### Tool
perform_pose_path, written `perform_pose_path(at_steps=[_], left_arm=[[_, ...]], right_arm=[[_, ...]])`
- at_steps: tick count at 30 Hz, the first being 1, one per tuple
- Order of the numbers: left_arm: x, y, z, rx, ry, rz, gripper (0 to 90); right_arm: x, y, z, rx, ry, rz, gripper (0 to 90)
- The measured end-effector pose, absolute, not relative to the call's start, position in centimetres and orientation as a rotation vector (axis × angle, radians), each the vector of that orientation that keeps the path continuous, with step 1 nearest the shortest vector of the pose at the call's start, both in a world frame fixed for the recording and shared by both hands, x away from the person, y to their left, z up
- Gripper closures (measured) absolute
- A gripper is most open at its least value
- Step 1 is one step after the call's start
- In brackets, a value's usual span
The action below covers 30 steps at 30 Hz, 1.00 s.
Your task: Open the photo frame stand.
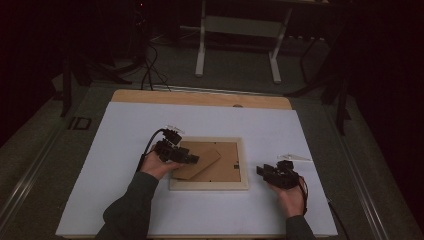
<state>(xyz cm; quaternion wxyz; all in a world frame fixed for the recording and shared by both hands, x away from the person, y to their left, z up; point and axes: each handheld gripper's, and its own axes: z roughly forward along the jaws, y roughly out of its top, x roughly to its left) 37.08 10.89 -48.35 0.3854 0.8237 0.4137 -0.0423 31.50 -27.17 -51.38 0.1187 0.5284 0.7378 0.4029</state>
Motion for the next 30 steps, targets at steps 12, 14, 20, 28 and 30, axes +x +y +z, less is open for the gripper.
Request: perform_pose_path(at_steps=[12,14,20,28,30], left_arm=[[37.4,9.7,-49.3,2.152,1.010,-0.184,37.9],[37.5,9.5,-49.4,2.150,1.013,-0.200,38.2],[37.8,9.2,-49.9,2.167,1.015,-0.248,38.6],[38.0,8.9,-50.3,2.191,1.006,-0.291,39.5],[38.0,8.7,-50.4,2.207,1.003,-0.290,39.6]], right_arm=[[31.5,-27.1,-51.4,1.543,2.162,1.178,60.6],[31.5,-27.1,-51.4,1.543,2.162,1.179,60.5],[31.5,-27.0,-51.4,1.542,2.164,1.179,60.4],[31.4,-26.9,-51.5,1.546,2.164,1.181,59.8],[31.5,-26.8,-51.5,1.538,2.169,1.179,59.8]])
